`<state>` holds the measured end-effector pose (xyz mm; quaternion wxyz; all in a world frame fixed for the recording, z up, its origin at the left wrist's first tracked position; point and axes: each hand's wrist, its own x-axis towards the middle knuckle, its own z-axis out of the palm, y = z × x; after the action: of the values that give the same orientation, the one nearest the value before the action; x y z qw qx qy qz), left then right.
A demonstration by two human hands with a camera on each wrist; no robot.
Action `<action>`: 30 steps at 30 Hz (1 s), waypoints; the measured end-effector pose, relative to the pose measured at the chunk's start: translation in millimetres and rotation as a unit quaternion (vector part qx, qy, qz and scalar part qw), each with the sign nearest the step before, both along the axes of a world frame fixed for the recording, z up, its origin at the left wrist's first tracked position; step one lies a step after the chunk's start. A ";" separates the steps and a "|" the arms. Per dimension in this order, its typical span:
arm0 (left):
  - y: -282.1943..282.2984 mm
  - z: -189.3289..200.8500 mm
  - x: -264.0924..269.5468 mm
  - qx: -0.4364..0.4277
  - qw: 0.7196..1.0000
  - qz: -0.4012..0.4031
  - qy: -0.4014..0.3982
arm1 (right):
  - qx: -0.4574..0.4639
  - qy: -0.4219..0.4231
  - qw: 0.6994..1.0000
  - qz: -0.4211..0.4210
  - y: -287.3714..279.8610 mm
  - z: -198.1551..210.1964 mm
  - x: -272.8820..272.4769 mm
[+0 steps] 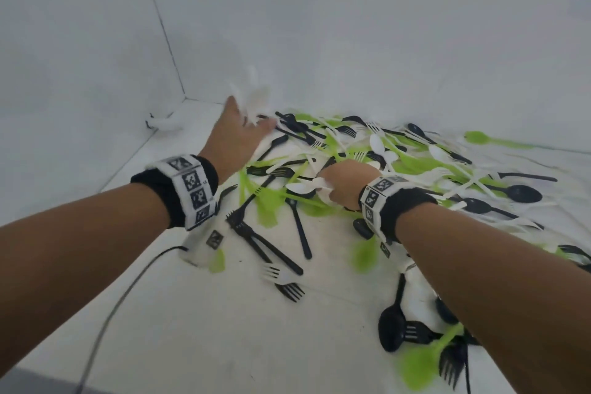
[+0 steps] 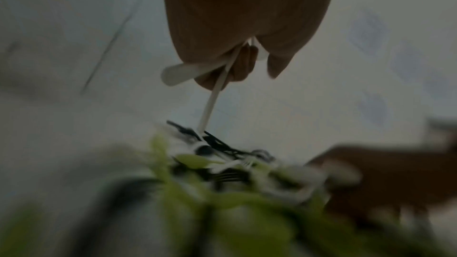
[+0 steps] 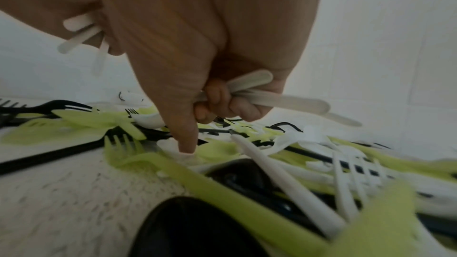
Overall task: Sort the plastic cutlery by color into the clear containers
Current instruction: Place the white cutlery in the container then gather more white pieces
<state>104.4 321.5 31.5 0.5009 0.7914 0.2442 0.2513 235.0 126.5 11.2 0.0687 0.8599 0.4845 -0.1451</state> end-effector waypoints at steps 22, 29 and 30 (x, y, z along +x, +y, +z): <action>79.3 -49.0 37.3 0.237 0.928 -0.037 0.284 | 0.347 0.160 0.870 -0.311 42.7 6.1 7.8; 79.8 -54.1 64.5 0.263 0.901 -0.085 0.334 | 0.218 0.198 0.889 -0.352 47.9 -2.3 8.7; 77.8 -56.4 66.6 0.268 0.895 -0.095 0.345 | 0.225 0.194 0.888 -0.351 46.0 -1.8 8.3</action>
<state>171.0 399.3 -24.9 0.1759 0.9520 0.2487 -0.0304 243.3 172.5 9.4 -0.2773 0.9210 0.1744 -0.2109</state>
